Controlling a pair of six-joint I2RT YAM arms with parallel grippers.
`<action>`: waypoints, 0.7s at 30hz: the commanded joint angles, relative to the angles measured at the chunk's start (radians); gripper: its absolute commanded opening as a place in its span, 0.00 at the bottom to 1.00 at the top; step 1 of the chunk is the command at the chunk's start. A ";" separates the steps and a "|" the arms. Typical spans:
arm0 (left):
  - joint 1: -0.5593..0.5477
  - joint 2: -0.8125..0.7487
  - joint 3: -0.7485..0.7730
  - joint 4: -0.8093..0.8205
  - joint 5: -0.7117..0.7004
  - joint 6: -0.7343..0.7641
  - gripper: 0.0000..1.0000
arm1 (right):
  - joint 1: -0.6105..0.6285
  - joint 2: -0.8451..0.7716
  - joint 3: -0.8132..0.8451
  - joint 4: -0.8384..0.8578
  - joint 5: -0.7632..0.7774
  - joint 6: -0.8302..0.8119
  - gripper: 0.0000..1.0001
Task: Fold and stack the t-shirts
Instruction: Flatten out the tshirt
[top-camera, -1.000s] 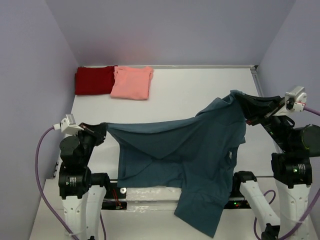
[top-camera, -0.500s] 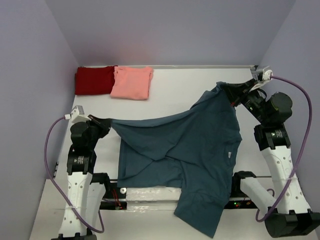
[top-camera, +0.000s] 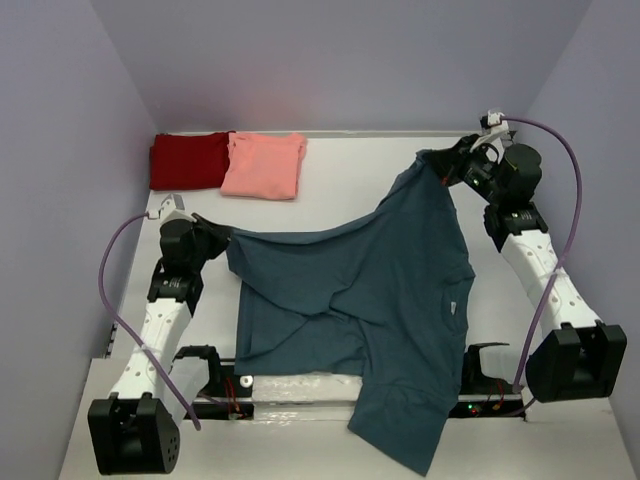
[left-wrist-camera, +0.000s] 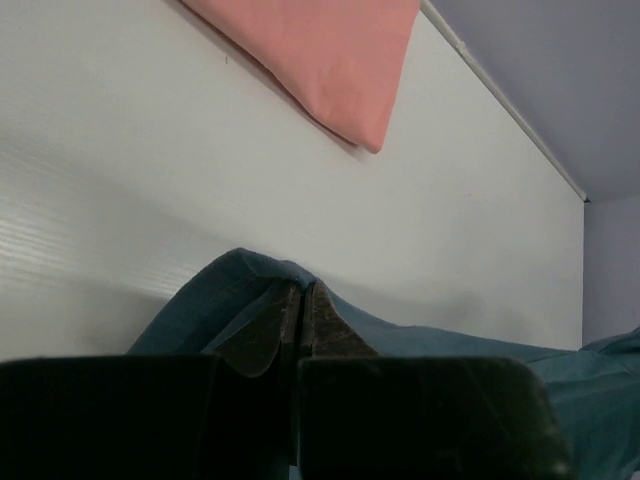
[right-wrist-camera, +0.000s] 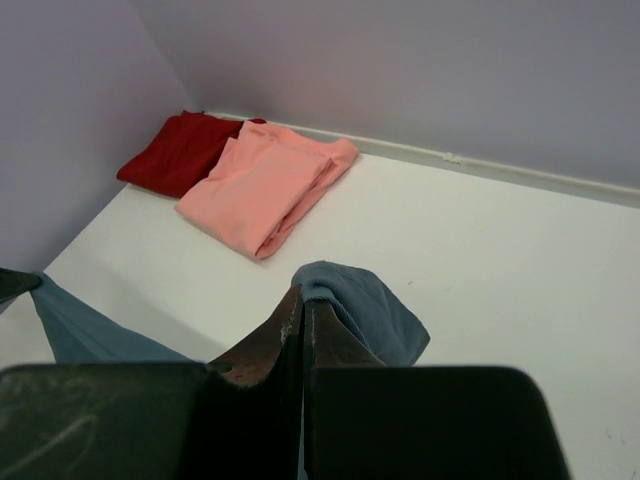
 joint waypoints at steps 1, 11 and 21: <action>-0.038 0.067 0.018 0.159 -0.049 0.020 0.00 | -0.001 0.059 0.109 0.115 0.017 -0.029 0.00; -0.101 0.356 0.154 0.261 -0.104 0.044 0.00 | -0.001 0.314 0.255 0.107 0.063 -0.029 0.00; -0.102 0.471 0.258 0.281 -0.131 0.052 0.00 | -0.001 0.506 0.383 0.016 0.112 -0.053 0.00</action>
